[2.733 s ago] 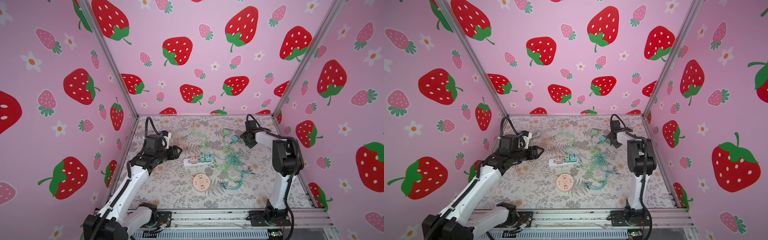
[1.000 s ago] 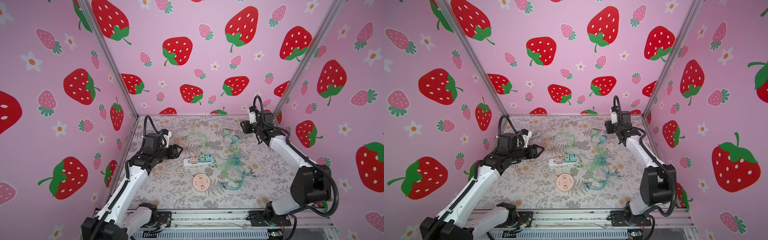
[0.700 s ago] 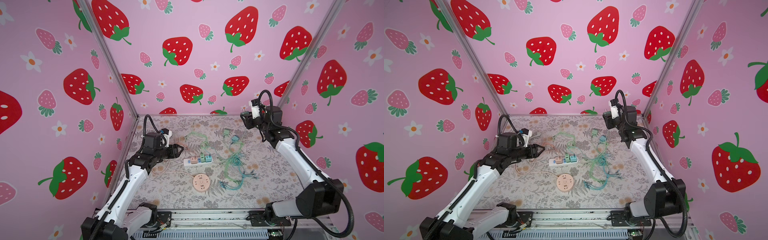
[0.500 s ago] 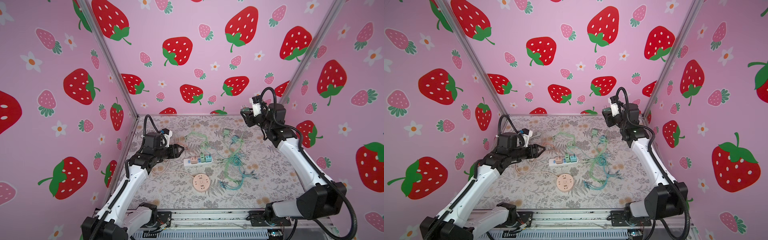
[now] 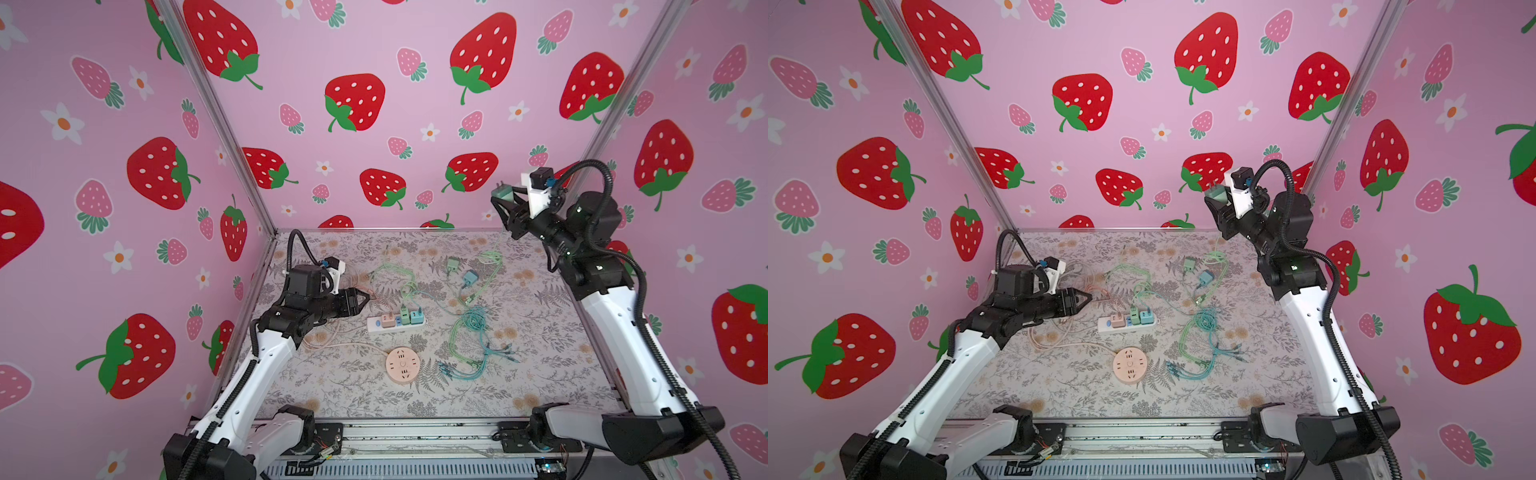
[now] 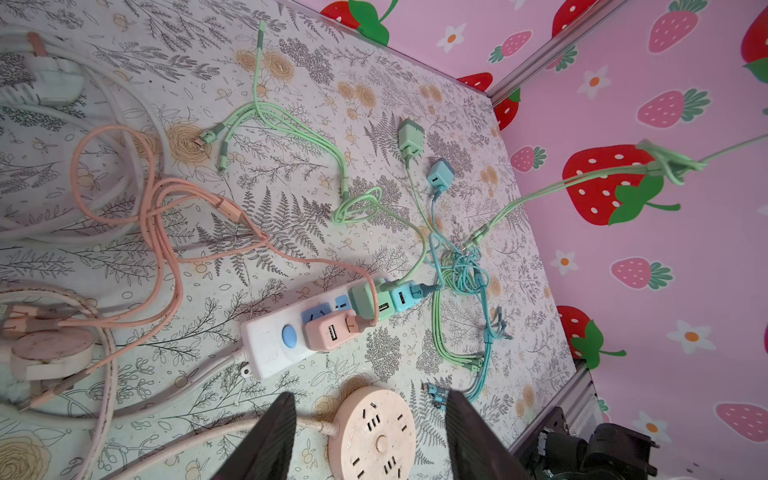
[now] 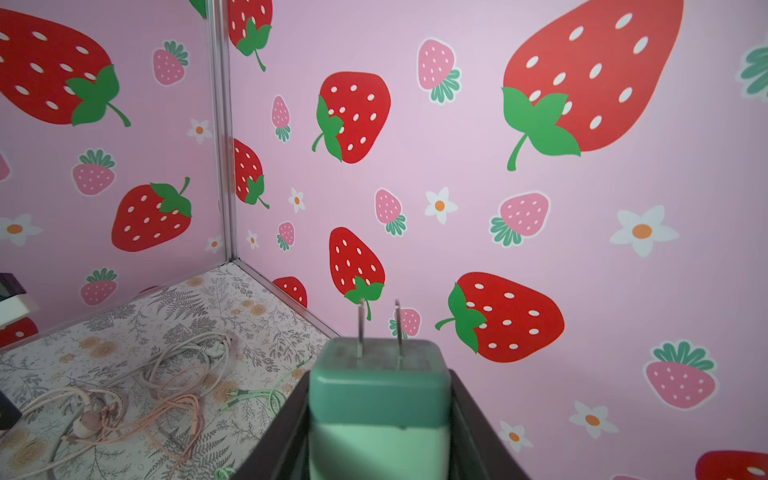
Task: Insert the plug
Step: 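Lift the mint charger high with the right gripper, prongs up, then bring the mint charger toward the left gripper while the left gripper rises to meet it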
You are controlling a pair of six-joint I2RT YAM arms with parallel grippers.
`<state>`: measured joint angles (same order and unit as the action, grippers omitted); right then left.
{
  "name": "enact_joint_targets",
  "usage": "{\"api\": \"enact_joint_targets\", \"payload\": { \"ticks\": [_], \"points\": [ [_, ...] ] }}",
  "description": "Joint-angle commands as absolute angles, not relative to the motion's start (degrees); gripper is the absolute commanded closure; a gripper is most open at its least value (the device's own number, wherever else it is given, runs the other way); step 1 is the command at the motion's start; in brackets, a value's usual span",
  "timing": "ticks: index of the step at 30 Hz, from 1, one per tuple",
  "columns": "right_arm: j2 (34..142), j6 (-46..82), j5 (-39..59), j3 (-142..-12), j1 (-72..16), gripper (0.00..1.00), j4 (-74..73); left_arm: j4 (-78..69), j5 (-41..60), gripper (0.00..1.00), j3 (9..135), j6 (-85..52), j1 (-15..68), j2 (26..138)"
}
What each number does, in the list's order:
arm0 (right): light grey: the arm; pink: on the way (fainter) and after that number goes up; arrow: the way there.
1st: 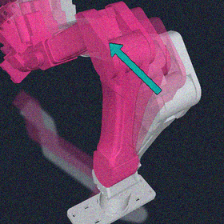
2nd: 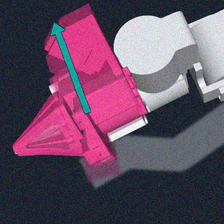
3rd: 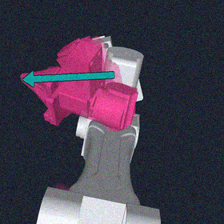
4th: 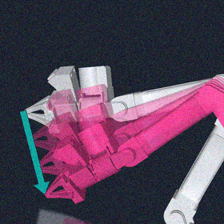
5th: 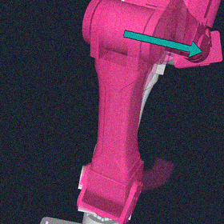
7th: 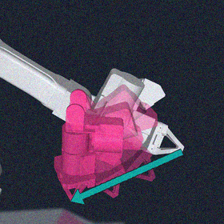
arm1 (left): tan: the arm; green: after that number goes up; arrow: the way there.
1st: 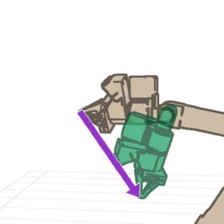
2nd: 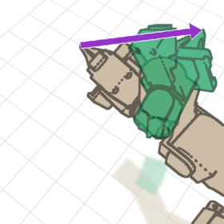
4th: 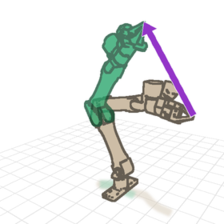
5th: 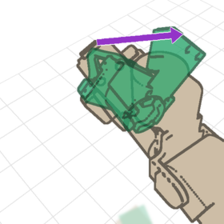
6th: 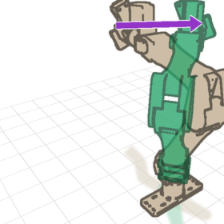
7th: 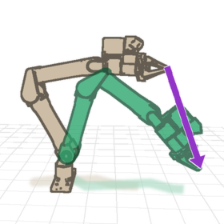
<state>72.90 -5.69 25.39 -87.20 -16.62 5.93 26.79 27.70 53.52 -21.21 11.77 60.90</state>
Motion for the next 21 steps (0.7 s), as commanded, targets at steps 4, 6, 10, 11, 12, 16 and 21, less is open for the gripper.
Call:
{"api": "enact_joint_targets", "payload": {
  "ticks": [4,6,10,11,12,16,21],
  "points": [
    [71.1,-8.4,31.0,-89.3,-17.3,0.79,5.3,25.0,30.0,0.4,56.1,-21.8,11.6,60.8],
    [71.3,-8.7,35.3,-90.1,-17.3,0.79,6.9,24.8,30.7,0.4,56.1,-22.1,11.6,60.9],
    [71.2,-10.4,45.7,-89.5,-18.5,0.79,11.3,23.2,34.7,0.39,57.4,-23.4,11.5,61.5],
    [71.1,-10.8,46.5,-88.7,-19.2,0.79,12.0,22.6,36.2,0.39,58.1,-24.0,11.5,61.9],
    [70.9,-11.0,46.9,-87.8,-19.7,0.79,12.4,22.3,37.5,0.39,58.6,-24.4,11.5,62.3],
    [70.3,-12.7,48.2,-84.1,-22.1,0.8,15.6,18.9,44.5,0.36,60.7,-27.4,11.6,64.0],
    [69.3,-13.4,50.1,-78.1,-25.5,0.81,17.0,12.4,51.4,0.25,60.8,-32.0,11.6,64.7]
  ]
}}
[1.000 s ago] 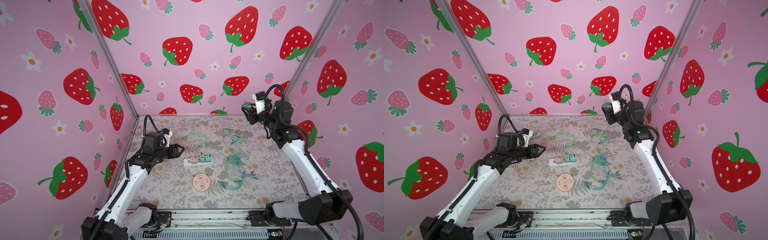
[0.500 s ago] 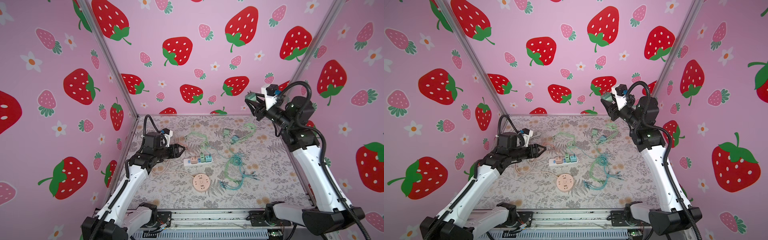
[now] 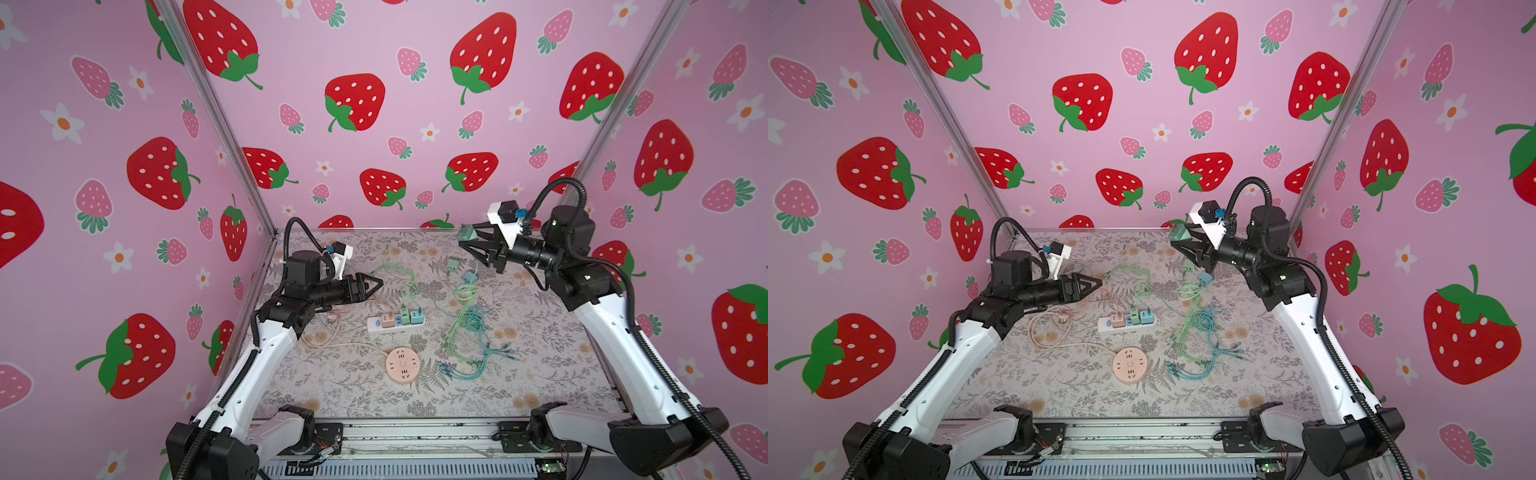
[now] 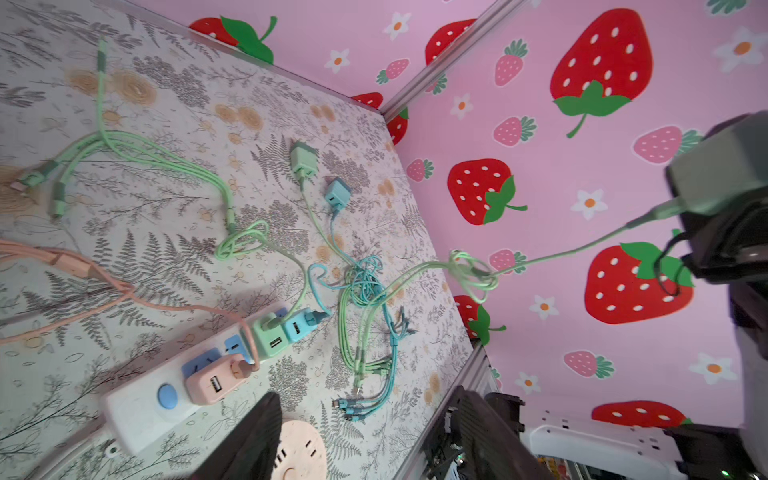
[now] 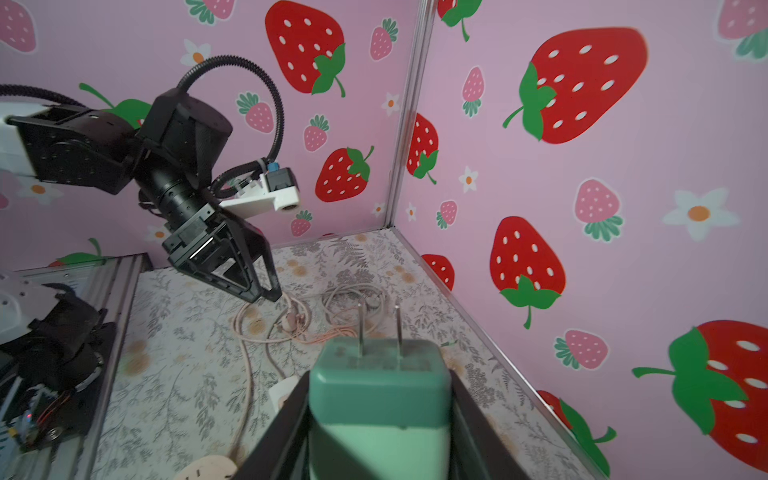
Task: Insert the plug
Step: 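Bring the mint charger toward the left gripper while the left gripper rises to meet it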
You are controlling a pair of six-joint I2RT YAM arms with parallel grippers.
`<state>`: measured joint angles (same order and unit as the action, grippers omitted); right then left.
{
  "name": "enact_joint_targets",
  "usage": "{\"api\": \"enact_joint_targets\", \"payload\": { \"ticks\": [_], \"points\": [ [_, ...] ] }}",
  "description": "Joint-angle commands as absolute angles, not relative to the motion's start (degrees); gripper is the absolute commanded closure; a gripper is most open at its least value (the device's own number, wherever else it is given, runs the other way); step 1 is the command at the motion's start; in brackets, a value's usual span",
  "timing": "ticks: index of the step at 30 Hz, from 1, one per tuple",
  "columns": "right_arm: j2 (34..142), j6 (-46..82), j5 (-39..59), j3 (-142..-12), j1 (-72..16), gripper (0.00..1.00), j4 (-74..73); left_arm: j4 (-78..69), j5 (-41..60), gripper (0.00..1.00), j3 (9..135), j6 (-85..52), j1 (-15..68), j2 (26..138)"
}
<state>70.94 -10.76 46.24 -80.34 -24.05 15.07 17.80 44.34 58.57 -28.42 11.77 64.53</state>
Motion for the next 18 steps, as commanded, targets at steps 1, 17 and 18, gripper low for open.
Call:
{"api": "enact_joint_targets", "payload": {
  "ticks": [1,17,18],
  "points": [
    [69.3,-13.8,50.4,-77.1,-26.5,0.82,17.3,11.3,52.5,0.24,60.7,-32.7,11.6,64.9],
    [75.5,-20.7,42.5,-75.5,-37.3,0.82,24.5,7.1,61.4,0.23,64.2,-35.2,19.0,70.4],
    [76.0,-21.0,41.9,-75.8,-37.7,0.82,25.0,7.2,61.6,0.23,64.6,-34.8,19.6,70.7]
  ]
}}
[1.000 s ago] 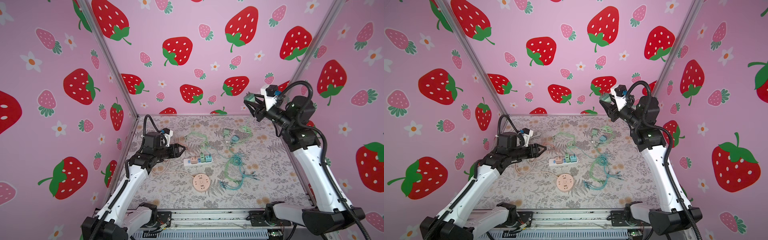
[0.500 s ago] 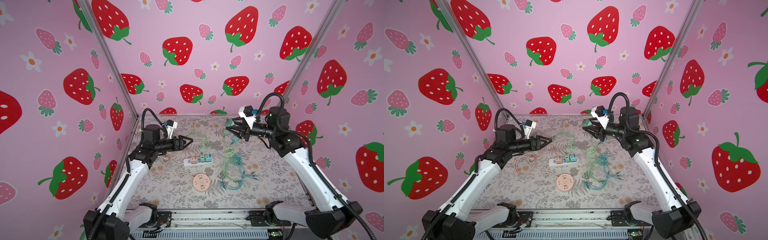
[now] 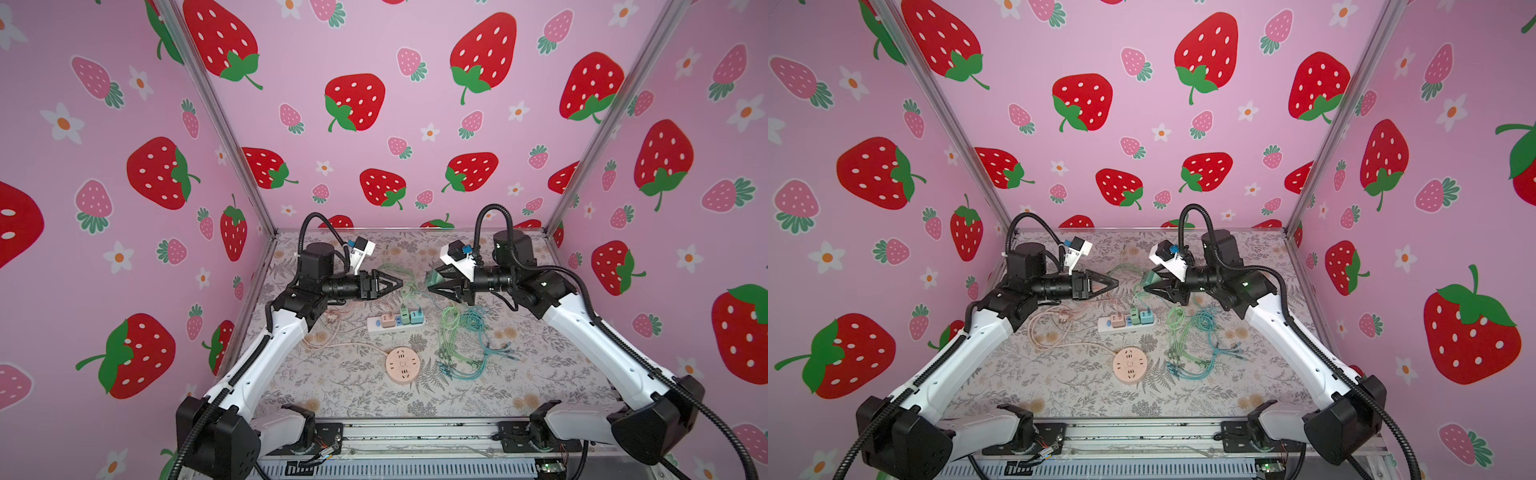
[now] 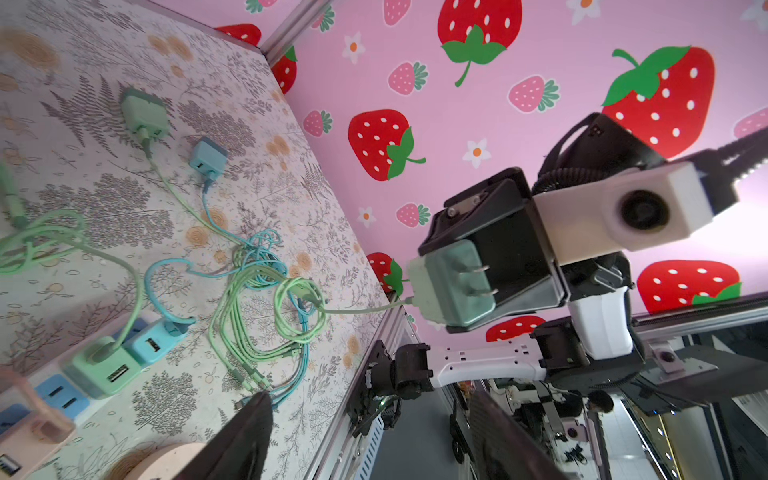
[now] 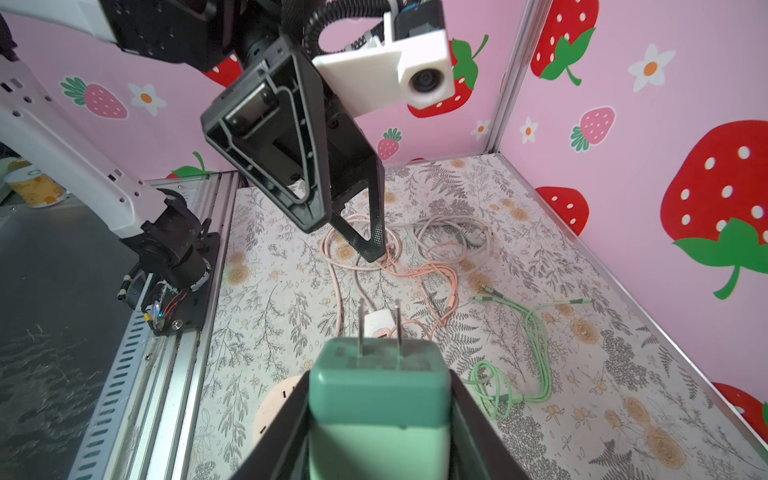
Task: Insert the plug
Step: 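Bring the mint charger toward the left gripper while the left gripper rises to meet it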
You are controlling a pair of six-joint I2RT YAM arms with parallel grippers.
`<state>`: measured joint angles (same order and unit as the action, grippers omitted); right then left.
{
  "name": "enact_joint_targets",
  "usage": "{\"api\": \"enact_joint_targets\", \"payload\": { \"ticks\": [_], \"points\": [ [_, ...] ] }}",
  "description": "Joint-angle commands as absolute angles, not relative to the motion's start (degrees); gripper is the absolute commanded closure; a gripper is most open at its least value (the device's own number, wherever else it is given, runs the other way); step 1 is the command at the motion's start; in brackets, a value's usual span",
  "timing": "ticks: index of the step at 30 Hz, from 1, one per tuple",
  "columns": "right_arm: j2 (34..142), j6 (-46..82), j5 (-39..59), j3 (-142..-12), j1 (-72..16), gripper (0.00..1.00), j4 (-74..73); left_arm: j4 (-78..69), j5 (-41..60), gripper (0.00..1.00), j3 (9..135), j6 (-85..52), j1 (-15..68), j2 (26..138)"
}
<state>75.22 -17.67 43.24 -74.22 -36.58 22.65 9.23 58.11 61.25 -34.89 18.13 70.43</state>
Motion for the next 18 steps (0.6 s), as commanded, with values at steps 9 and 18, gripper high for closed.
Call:
{"api": "enact_joint_targets", "payload": {
  "ticks": [9,18],
  "points": [
    [78.3,-23.3,36.8,-77.4,-41.9,0.82,27.3,12.1,61.7,0.25,67.9,-32.0,22.3,74.3],
    [79.5,-24.4,33.8,-79.0,-44.2,0.81,28.3,15.6,60.9,0.32,69.6,-30.8,23.7,77.6]
  ]
}}
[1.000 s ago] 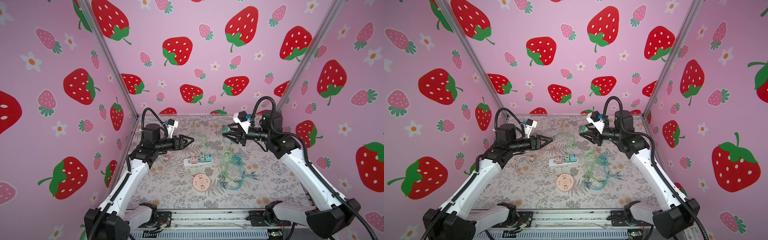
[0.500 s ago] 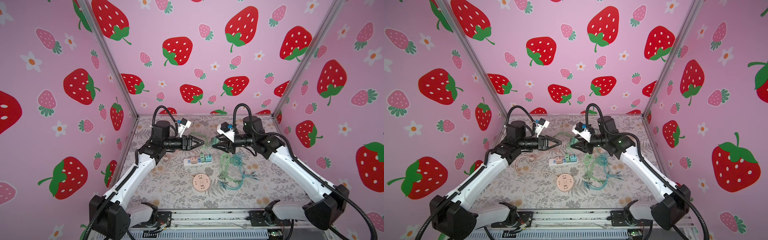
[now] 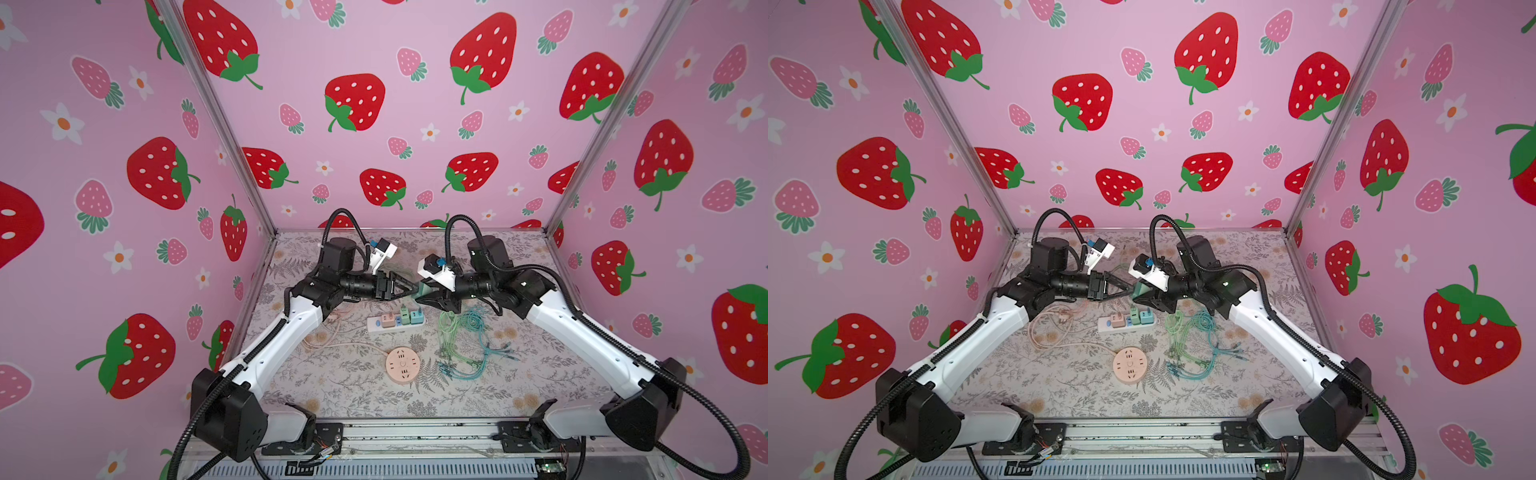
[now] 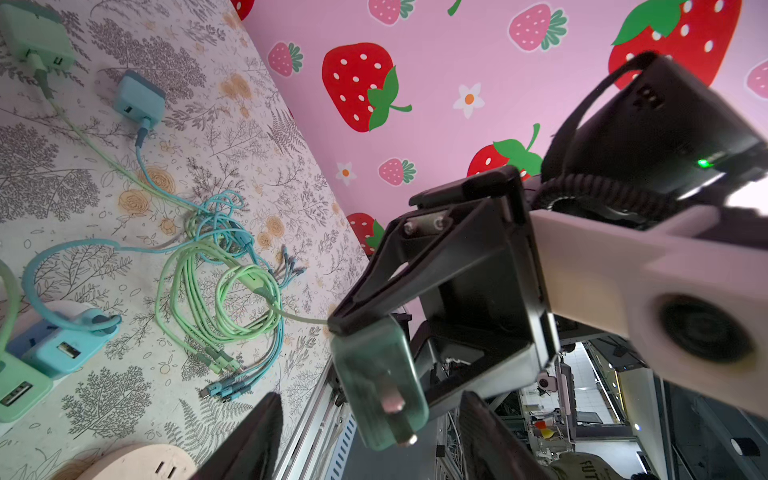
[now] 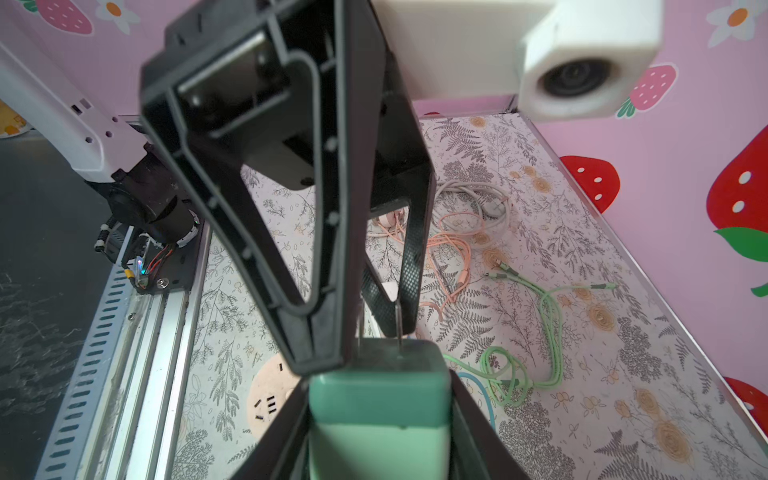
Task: Insert the plug
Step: 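Bring the mint charger toward the left gripper while the left gripper rises to meet it, then close the left gripper on the mint charger while the right gripper holds it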
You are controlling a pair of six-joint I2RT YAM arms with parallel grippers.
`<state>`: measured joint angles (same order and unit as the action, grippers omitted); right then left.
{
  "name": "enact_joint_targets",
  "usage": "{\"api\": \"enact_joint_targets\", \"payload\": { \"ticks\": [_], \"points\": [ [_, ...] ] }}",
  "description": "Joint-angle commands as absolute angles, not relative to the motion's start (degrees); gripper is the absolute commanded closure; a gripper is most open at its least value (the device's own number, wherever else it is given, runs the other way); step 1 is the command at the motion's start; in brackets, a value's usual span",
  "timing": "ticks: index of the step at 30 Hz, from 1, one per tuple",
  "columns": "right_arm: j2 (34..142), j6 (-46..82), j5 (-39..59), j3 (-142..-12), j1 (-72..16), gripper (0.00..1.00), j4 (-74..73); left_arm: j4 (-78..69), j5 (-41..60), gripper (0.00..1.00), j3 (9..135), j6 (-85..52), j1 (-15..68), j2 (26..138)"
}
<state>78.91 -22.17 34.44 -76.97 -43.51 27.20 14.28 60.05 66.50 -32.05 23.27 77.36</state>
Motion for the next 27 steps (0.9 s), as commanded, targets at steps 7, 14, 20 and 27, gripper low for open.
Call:
{"api": "enact_joint_targets", "payload": {
  "ticks": [7,14,20,27],
  "points": [
    [80.6,-25.1,32.0,-79.8,-45.4,0.81,28.8,16.2,61.3,0.38,70.7,-30.8,24.6,78.8],
    [81.0,-25.6,29.8,-80.0,-46.2,0.81,29.2,16.6,61.7,0.56,70.9,-30.9,24.8,79.7],
    [80.9,-25.5,29.2,-79.7,-46.2,0.74,28.8,16.8,61.8,0.69,71.2,-30.9,24.9,80.2],
    [76.5,-20.4,28.1,-76.0,-45.8,0.4,26.8,16.5,58.0,0.89,71.4,-29.8,24.5,80.0]
  ]
}}
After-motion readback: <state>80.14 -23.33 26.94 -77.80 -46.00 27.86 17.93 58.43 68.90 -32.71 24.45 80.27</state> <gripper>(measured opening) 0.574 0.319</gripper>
